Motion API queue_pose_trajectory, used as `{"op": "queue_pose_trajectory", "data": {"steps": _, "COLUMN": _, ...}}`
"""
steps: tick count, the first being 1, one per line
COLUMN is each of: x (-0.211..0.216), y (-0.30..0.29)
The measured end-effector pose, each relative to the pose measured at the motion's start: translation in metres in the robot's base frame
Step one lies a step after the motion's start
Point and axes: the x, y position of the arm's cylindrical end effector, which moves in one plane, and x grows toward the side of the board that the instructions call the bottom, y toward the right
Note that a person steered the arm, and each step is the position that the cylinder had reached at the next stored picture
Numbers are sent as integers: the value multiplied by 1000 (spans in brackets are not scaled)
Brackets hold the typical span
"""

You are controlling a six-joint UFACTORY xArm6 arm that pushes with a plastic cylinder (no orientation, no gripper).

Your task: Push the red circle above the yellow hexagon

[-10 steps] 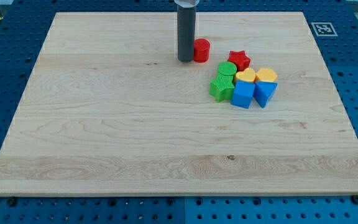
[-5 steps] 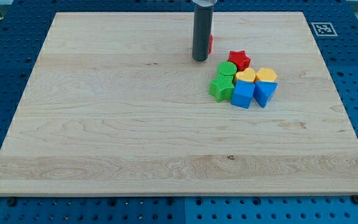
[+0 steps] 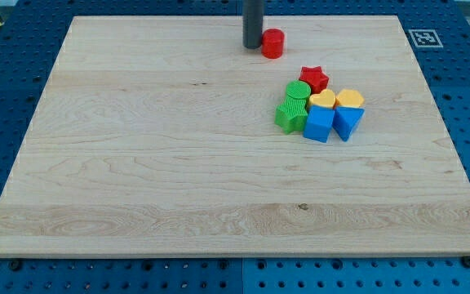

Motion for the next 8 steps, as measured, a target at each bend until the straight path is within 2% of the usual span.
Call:
{"op": "queue_pose_trajectory", "data": {"steps": 3, "x": 20, "y": 81}}
{"op": "queue_pose_trajectory", "data": {"steps": 6, "x": -1, "y": 81}}
{"op": "queue_pose_trajectory", "data": {"steps": 8, "x": 9, "y": 106}}
